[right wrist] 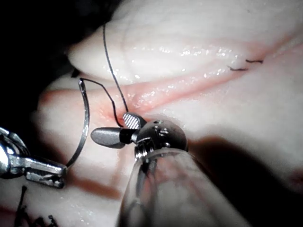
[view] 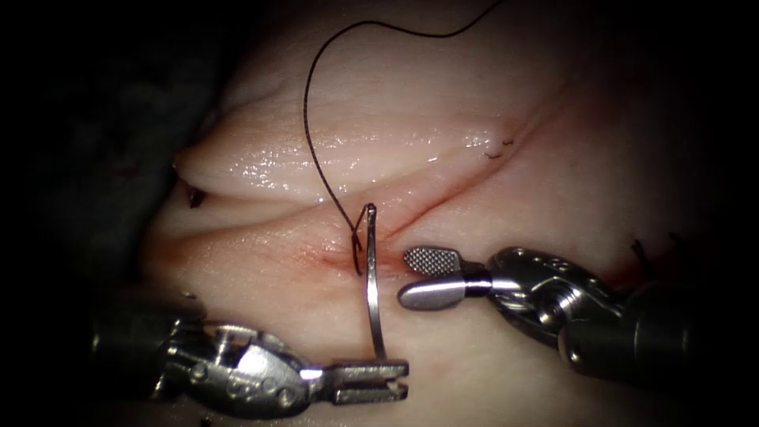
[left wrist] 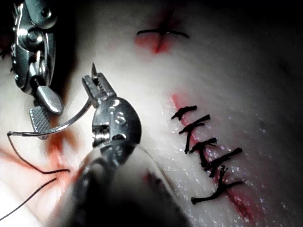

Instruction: Wound Closure

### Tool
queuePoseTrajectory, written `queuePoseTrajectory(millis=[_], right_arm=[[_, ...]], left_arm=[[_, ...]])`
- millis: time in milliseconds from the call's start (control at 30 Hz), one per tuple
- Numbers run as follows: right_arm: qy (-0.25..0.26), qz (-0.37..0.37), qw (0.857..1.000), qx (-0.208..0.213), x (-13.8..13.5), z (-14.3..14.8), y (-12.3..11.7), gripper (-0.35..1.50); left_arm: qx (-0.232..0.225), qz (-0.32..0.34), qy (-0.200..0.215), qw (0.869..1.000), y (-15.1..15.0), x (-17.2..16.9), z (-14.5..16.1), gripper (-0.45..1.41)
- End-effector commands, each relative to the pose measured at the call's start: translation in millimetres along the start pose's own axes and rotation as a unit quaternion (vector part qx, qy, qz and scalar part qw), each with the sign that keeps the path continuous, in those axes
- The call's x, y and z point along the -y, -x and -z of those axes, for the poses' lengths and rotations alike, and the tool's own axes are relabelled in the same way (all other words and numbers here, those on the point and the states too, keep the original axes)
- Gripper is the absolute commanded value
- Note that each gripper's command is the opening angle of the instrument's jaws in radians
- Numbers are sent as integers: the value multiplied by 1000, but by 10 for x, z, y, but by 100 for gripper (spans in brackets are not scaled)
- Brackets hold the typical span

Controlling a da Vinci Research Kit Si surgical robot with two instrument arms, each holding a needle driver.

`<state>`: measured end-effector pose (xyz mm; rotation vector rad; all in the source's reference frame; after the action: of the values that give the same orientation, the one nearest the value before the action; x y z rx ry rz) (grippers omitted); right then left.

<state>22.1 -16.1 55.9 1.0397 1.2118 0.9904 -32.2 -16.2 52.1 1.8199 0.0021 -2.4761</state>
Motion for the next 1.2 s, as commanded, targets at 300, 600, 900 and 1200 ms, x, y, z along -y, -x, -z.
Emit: queuePoseTrajectory(millis=[300,600,900,1200], right_arm=[[-31,-14,999,16,3,-26,11,131],[-41,-26,999,20,1,-37,18,94],[17,-29,999,17,-3,-34,14,-35],[0,-14,1000,-22,-5,-40,9,125]], left_arm=[[-18,-25,24,999,5,-13,-21,-45],[-16,-30,34,999,11,-15,-23,-45],[-16,-31,33,999,10,-16,-26,-45],[-17,-32,34,999,10,-16,-29,-45]])
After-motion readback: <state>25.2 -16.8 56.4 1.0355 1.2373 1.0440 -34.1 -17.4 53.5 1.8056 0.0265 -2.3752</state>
